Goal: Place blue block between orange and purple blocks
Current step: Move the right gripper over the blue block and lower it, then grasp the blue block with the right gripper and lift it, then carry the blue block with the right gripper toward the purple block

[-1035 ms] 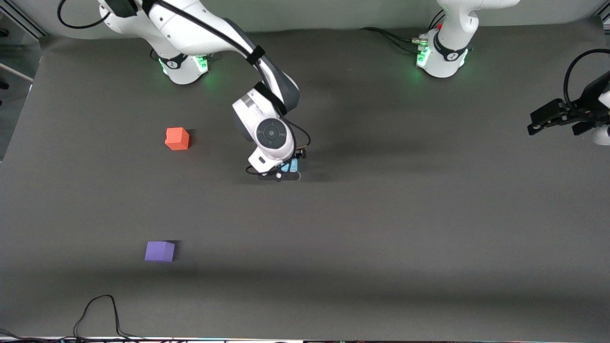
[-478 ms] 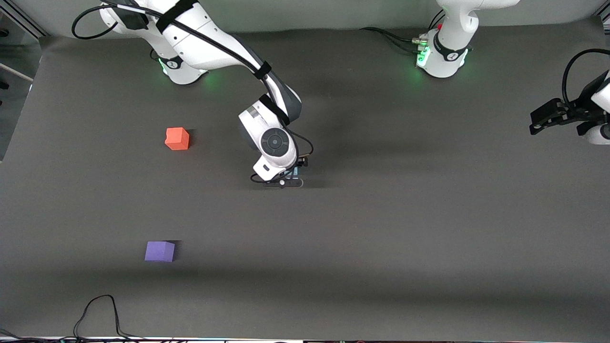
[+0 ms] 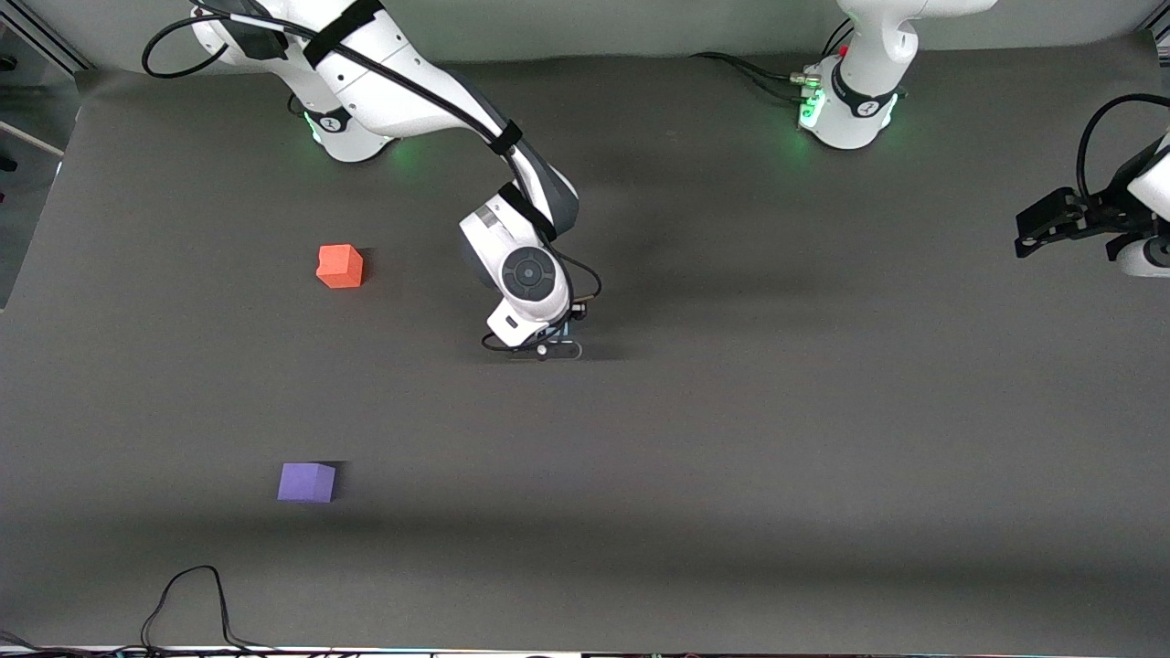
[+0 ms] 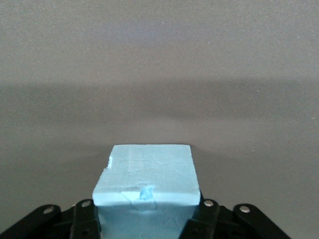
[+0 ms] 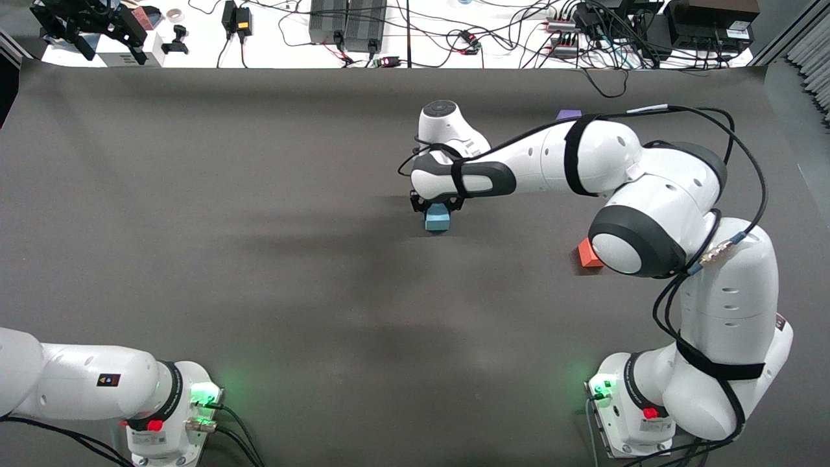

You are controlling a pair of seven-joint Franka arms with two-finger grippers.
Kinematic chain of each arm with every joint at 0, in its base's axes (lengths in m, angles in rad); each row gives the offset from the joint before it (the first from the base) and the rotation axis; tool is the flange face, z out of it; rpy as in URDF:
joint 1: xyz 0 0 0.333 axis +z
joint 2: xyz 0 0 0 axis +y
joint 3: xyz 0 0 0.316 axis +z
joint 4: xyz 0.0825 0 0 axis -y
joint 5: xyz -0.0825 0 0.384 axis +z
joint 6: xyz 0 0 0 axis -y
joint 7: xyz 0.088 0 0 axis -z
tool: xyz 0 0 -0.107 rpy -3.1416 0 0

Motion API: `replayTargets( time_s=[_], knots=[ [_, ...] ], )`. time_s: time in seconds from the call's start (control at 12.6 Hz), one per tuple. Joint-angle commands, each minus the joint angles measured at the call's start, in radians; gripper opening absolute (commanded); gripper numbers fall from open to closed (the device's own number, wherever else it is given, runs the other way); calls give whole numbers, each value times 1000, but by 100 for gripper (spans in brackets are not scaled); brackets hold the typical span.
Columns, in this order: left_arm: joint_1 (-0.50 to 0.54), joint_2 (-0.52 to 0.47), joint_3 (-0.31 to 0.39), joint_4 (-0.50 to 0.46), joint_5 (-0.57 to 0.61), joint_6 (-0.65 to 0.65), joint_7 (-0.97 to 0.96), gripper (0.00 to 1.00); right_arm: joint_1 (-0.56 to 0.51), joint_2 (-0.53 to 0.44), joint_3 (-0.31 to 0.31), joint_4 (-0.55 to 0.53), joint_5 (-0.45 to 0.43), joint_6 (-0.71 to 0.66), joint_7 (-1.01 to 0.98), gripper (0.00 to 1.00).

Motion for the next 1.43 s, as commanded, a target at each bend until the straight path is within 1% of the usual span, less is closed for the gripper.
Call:
replayTargets(
  time_s=[0.0,0.08,0.4,0.56,0.72,0.8,1.04,1.19,1.35],
  knots=[
    [8,0,-9,2,-13,-6,19,100,2,-66,-7,-18,3,-47,12,18],
    [8,-1,-9,2,-13,-7,19,100,-5,-117,-10,-17,3,-110,12,18],
    [11,-1,-6,2,-28,-10,21,100,-12,-341,-80,-1,3,-340,12,19],
    [12,-3,-6,2,-28,-12,21,100,-11,-431,-114,57,3,-472,14,19],
    [14,-3,-6,2,-28,-16,21,100,-11,-447,-175,175,3,-642,-5,19],
    [14,-3,-6,2,-28,-16,21,100,-12,-447,-206,209,1,-691,-14,19],
    [11,-1,-6,3,-28,-18,19,100,-11,-502,-347,201,1,-748,-194,19],
    [8,-1,-6,3,-28,-15,4,100,-11,-518,-480,194,-8,-800,-387,20],
    [6,-1,-6,5,-27,-16,4,100,-9,-515,-604,181,-18,-807,-582,20]
  ],
)
